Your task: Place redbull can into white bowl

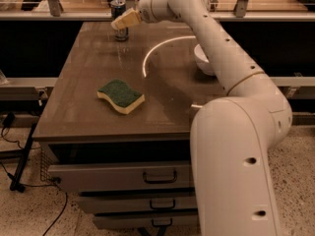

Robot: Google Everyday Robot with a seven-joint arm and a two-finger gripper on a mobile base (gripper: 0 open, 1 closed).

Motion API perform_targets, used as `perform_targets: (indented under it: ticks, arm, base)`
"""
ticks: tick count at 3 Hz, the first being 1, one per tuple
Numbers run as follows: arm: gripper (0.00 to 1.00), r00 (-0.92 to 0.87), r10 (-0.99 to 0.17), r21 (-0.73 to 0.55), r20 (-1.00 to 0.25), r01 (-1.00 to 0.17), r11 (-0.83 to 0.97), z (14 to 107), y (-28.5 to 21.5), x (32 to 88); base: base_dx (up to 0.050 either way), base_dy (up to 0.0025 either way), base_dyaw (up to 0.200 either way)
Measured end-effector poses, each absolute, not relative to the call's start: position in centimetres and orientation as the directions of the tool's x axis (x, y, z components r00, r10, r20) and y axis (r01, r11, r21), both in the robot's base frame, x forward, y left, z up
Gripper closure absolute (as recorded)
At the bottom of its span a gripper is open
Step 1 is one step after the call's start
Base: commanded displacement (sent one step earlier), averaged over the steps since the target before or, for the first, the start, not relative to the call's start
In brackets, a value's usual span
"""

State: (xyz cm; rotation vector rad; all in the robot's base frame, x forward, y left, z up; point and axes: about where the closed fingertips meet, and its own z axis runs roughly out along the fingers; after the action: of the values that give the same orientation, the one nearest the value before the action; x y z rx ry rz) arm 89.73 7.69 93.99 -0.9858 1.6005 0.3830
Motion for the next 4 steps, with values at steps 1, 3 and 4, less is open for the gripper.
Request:
perform_targets:
  ticks: [1,3,4]
  arm:
    - [0.0,-0.004,-0.395,-0.263,-0.919,-0.74,0.619,92.9,8.4,91.6]
    - [0.33,-0.103,-0.383,-0.188,-0.918,-0.737,0.649,90.2,10.2,92.7]
    - [0.56,-0.119,-0.356,-0.14,-0.927,-0.771,0.622,90.4,12.0,91.6]
  base:
    - [0.0,0.0,0.0]
    - [0.0,0.0,0.0]
    - [0.0,0.0,0.0]
